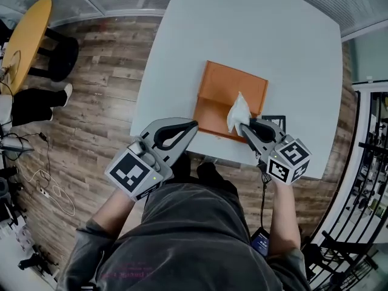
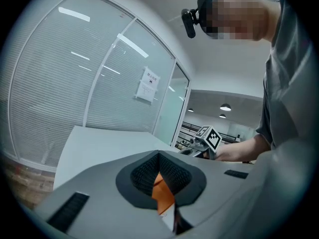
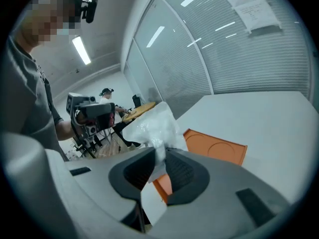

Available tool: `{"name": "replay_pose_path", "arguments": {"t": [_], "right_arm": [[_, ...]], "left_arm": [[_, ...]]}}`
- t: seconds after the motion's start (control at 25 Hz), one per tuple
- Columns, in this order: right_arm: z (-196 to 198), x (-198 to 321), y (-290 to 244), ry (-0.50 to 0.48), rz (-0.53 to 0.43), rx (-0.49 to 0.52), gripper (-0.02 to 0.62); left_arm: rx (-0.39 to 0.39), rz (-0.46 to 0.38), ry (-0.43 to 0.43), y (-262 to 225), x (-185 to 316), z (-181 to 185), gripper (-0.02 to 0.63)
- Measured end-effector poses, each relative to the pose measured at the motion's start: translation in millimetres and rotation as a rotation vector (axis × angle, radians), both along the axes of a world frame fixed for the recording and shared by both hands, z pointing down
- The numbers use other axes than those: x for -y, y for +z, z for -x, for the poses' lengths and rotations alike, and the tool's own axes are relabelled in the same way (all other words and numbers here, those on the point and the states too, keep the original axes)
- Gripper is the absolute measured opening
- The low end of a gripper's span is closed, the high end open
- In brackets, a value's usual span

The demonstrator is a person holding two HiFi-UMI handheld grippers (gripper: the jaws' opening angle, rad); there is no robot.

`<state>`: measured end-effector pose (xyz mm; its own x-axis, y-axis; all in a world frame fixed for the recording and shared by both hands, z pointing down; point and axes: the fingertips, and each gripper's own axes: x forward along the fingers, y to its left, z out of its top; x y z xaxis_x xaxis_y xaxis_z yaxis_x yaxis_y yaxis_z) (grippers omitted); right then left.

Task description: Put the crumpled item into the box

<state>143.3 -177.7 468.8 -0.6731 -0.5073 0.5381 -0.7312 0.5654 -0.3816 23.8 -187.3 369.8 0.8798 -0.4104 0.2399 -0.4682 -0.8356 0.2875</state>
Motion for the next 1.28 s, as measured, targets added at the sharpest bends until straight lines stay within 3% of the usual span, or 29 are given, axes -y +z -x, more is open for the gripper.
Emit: {"name": "replay_pose_path", "arguments": {"t": [0.2, 0.6, 1.28], "right_arm": [[13, 0, 45, -0.062, 0.059, -0.123, 0.071], [26, -6, 112, -0.144, 0.176, -0.251, 0.071], [23, -17, 183, -0.235, 0.292, -0.493, 0.072]], "left_arm": [[0.004, 0.026, -0.014, 15, 9, 18, 0.011], [-0.007, 0.062, -0.049, 33, 12, 43, 0.011], [-0.003, 0.103, -0.09, 47, 14, 69, 0.011]]}}
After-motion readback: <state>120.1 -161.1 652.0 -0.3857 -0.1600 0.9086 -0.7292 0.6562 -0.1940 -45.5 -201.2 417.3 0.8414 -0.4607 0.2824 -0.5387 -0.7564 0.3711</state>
